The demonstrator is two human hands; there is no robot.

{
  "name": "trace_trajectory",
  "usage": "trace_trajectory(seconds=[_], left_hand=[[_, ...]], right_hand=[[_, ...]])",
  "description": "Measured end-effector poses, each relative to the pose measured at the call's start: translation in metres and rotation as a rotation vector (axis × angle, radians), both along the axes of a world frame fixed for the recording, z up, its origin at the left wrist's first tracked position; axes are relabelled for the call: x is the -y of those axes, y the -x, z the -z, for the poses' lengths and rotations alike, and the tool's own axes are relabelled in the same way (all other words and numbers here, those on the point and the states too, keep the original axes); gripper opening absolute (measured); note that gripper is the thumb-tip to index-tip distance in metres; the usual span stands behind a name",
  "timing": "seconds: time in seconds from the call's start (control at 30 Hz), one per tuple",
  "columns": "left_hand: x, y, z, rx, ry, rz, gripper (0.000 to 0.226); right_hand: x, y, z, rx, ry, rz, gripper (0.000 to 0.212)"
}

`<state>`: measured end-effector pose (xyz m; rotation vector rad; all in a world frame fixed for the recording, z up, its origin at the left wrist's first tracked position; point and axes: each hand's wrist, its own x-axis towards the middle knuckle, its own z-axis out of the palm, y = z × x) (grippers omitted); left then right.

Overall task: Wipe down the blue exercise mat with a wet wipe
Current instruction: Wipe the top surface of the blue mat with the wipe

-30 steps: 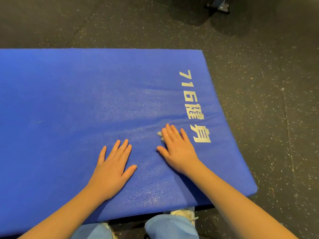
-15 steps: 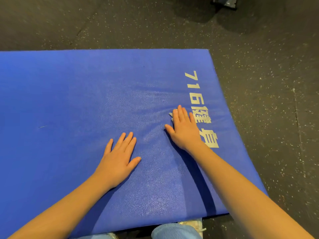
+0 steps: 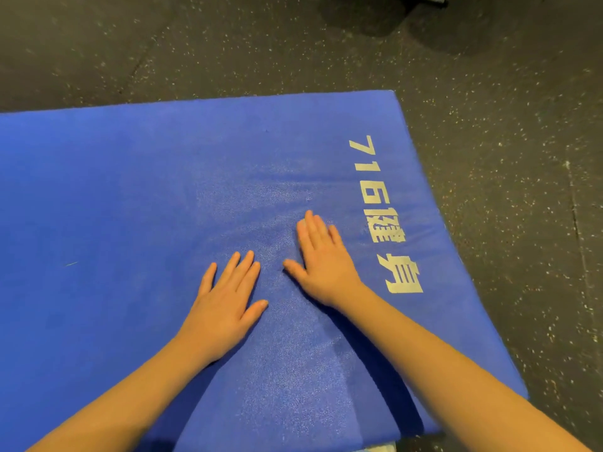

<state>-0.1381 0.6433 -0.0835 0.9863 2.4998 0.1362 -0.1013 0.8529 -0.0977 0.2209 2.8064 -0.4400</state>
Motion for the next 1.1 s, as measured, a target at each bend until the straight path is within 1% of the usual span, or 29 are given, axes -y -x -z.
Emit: trace_trajectory(seconds=[0.07, 0.1, 0.17, 0.23, 0.27, 0.3, 0.33, 0.4, 0.43, 0.47, 0.5, 0.57, 0.6, 0.67, 0.7, 0.77, 0.83, 0.87, 0.9, 0.97, 1.03, 1.07, 1.1], left_hand=[[-0.008, 0.017, 0.003, -0.019, -0.002, -0.03, 0.092], [-0.011, 0.023, 0.006, -0.025, 0.012, -0.023, 0.092], [-0.012, 0.026, 0.012, -0.068, -0.008, 0.007, 0.091], [-0.009, 0.022, 0.019, -0.102, -0.01, 0.04, 0.081], [-0.008, 0.02, 0.02, -0.102, -0.005, 0.039, 0.076], [-0.008, 0.019, 0.021, -0.096, 0.002, 0.039, 0.073], [-0.008, 0.019, 0.022, -0.097, 0.001, 0.04, 0.071], [-0.007, 0.024, 0.021, -0.106, -0.016, 0.048, 0.069], [-0.006, 0.027, 0.022, -0.115, -0.023, 0.068, 0.07], [-0.006, 0.032, 0.024, -0.123, -0.023, 0.096, 0.07], [-0.006, 0.038, 0.026, -0.141, -0.022, 0.126, 0.071], [-0.011, 0.057, 0.028, -0.173, -0.033, 0.124, 0.071], [-0.016, 0.068, 0.027, -0.174, -0.041, 0.081, 0.072], [-0.026, 0.087, 0.028, -0.158, -0.048, -0.01, 0.076], [-0.03, 0.093, 0.028, -0.156, -0.032, -0.022, 0.077], [-0.031, 0.098, 0.032, -0.18, 0.016, 0.022, 0.075], [-0.031, 0.096, 0.036, -0.21, 0.042, 0.052, 0.071], [-0.031, 0.096, 0.037, -0.211, 0.048, 0.055, 0.071], [-0.031, 0.095, 0.037, -0.202, 0.056, 0.055, 0.072], [-0.031, 0.095, 0.037, -0.196, 0.061, 0.054, 0.073], [-0.029, 0.097, 0.038, -0.204, 0.049, 0.07, 0.073], [-0.029, 0.1, 0.038, -0.208, 0.041, 0.085, 0.074], [-0.029, 0.104, 0.037, -0.219, 0.029, 0.102, 0.074]], right_hand=[[-0.007, -0.004, -0.001, -0.014, -0.024, -0.147, 0.081], [-0.018, 0.001, 0.0, -0.021, -0.061, -0.155, 0.078], [-0.043, 0.019, 0.003, -0.018, -0.109, -0.034, 0.072], [-0.057, 0.038, 0.005, -0.006, -0.139, 0.14, 0.071], [-0.055, 0.045, 0.007, -0.01, -0.136, 0.192, 0.072], [-0.049, 0.049, 0.007, -0.016, -0.115, 0.2, 0.073], [-0.041, 0.05, 0.009, -0.025, -0.077, 0.153, 0.076], [-0.028, 0.045, 0.009, -0.053, -0.029, -0.045, 0.084], [-0.031, 0.044, 0.01, -0.064, -0.036, -0.138, 0.088], [-0.04, 0.049, 0.011, -0.075, -0.055, -0.189, 0.089], [-0.052, 0.058, 0.013, -0.09, -0.082, -0.188, 0.088], [-0.071, 0.08, 0.015, -0.082, -0.145, -0.056, 0.08], [-0.074, 0.091, 0.016, -0.06, -0.154, 0.036, 0.076], [-0.065, 0.108, 0.016, -0.056, -0.112, 0.158, 0.073], [-0.056, 0.111, 0.017, -0.07, -0.074, 0.141, 0.075], [-0.044, 0.106, 0.018, -0.092, -0.038, -0.056, 0.079], [-0.056, 0.107, 0.018, -0.112, -0.091, -0.234, 0.085], [-0.068, 0.115, 0.018, -0.13, -0.122, -0.241, 0.086], [-0.078, 0.126, 0.019, -0.144, -0.144, -0.194, 0.084], [-0.093, 0.152, 0.021, -0.11, -0.16, -0.005, 0.075], [-0.088, 0.175, 0.022, -0.085, -0.141, 0.156, 0.072], [-0.081, 0.183, 0.023, -0.093, -0.117, 0.178, 0.073], [-0.074, 0.187, 0.023, -0.1, -0.09, 0.138, 0.075]])
